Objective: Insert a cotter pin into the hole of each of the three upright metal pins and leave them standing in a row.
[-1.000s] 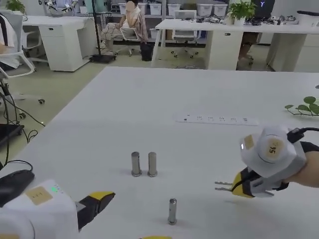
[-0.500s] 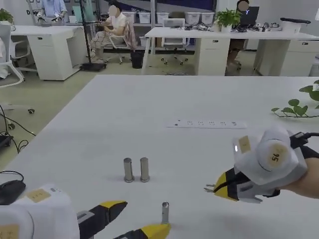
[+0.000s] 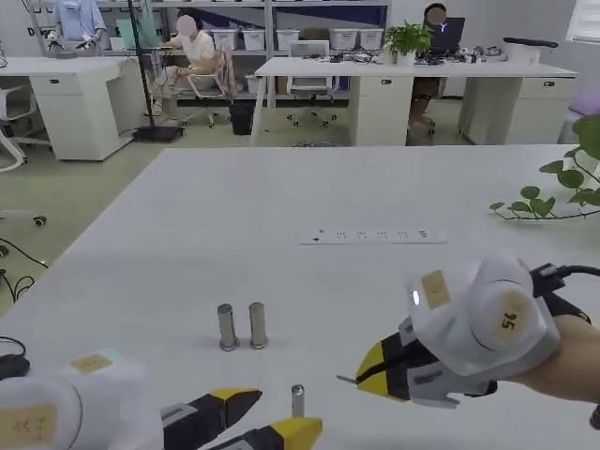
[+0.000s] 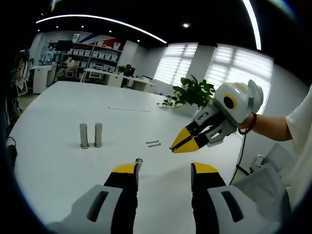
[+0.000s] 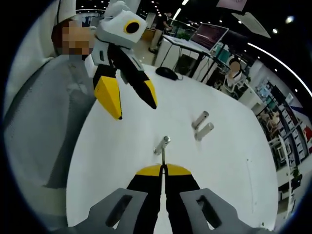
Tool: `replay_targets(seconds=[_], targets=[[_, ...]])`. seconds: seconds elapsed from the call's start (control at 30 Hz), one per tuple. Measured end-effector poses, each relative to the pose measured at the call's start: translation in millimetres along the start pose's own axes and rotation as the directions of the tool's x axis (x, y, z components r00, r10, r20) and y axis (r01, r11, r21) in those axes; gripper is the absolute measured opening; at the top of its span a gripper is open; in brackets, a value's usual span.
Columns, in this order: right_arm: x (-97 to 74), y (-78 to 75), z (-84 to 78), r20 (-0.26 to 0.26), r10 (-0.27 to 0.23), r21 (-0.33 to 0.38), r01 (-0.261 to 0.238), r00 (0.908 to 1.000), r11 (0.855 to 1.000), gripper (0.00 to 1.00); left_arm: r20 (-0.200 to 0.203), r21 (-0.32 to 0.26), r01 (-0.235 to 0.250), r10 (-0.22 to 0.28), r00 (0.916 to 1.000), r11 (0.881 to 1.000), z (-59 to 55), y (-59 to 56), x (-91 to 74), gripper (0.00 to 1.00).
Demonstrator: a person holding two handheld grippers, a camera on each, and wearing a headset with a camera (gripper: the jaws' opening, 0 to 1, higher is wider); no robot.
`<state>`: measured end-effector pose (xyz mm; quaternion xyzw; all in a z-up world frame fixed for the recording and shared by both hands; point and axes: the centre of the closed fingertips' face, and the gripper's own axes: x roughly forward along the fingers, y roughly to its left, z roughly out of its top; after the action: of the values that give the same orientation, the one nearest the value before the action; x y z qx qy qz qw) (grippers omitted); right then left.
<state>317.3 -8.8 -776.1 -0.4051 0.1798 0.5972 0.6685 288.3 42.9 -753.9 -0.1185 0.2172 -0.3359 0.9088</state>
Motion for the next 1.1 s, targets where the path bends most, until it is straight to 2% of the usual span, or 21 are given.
replay_targets(seconds=[0.3, 0.43, 0.73, 0.9, 1.1], targets=[[-1.4, 16.8, 14.4, 0.022, 0.019, -0.037, -0.018, 0.9996, 0.999, 0.02, -0.02, -0.064, 0.036, -0.037, 0.9991, 0.997, -4.6, -9.1, 7.1, 0.29], [-2.5, 21.1, 19.8, 0.03, 0.021, -0.052, -0.019, 0.9993, 0.998, 0.02, -0.026, -0.084, 0.048, -0.05, 0.9984, 0.995, -6.5, -13.7, 9.0, 0.26], [-1.1, 30.1, 28.4, 0.045, 0.035, -0.074, -0.031, 0.9984, 0.997, 0.02, -0.022, -0.129, 0.069, -0.072, 0.9972, 0.989, -8.4, -20.0, 11.4, 0.14], [-0.2, 34.0, 33.1, 0.051, 0.038, -0.083, -0.033, 0.998, 0.996, 0.02, -0.009, -0.15, 0.081, -0.083, 0.9965, 0.985, -8.2, -22.3, 11.6, 0.12], [1.1, 37.8, 35.9, 0.053, 0.042, -0.091, -0.037, 0.9977, 0.995, 0.02, -0.01, -0.156, 0.074, -0.077, 0.997, 0.985, -10.1, -22.7, 11.4, 0.05]])
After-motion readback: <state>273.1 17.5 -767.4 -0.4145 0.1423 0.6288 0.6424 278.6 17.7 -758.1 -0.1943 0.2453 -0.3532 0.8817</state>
